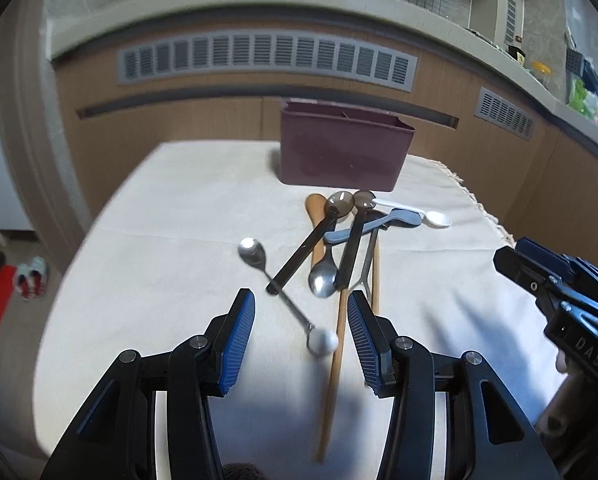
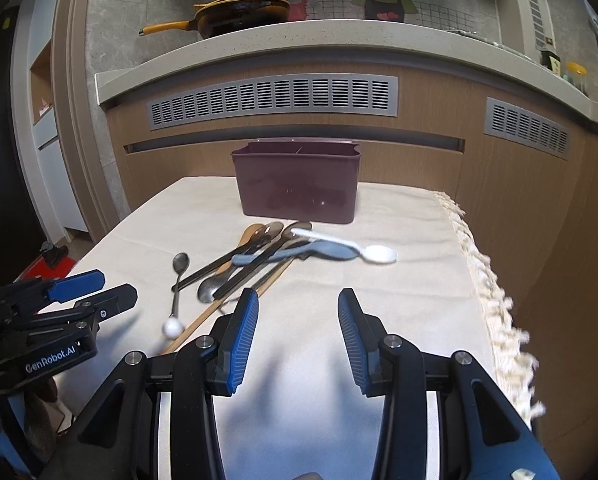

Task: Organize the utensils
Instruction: 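Reach the left gripper to the white-ball-handled spoon and grasp it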

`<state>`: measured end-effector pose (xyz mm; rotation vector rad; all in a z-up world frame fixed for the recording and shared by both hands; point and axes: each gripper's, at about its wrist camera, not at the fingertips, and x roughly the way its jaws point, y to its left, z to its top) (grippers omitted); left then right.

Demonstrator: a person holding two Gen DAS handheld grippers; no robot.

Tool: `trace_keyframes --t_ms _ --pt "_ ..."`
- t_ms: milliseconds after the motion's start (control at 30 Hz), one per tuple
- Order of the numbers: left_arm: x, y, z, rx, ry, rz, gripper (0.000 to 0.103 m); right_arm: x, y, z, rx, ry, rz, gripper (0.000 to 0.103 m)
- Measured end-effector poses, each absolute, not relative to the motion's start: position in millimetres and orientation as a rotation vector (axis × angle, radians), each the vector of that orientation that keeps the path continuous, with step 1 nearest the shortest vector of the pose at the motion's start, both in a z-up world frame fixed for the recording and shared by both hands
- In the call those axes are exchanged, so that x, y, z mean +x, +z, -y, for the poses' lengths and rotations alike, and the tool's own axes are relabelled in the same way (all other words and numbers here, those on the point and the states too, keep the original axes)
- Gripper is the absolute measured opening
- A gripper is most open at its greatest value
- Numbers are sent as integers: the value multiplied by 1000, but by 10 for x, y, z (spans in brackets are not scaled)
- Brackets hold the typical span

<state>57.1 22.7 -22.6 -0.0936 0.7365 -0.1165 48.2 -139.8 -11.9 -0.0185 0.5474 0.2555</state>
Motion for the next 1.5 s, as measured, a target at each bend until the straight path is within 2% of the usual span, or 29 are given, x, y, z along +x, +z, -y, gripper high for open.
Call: trace_keyframes --t_ms 233,433,533,867,1067,1267,1333,1500 --pt "1027 -198 -592 -93 -71 -764 49 1076 -38 1398 -41 308 -600 39" --pt "1288 -320 -892 -187 -58 -882 49 1583 -176 1204 -31 384 -724 38" --pt "1266 -383 -770 -199 -122 -931 49 1691 -241 1152 -43 383 -735 38" --pt "718 -509 -16 -73 -32 -864 49 1648 -344 1494 -2 353 -731 37" --pt "752 -567 40 -91 45 -894 49 1457 -315 1682 16 347 -695 37" --pt "737 -566 -20 -127 38 -900 36 1338 -315 1802 47 324 -680 37" --pt "681 -527 -33 -118 33 -869 26 1320 -316 1815 49 321 -679 37" --pt "592 -463 -69 -78 34 -808 24 1273 -296 1805 47 319 -668 37"
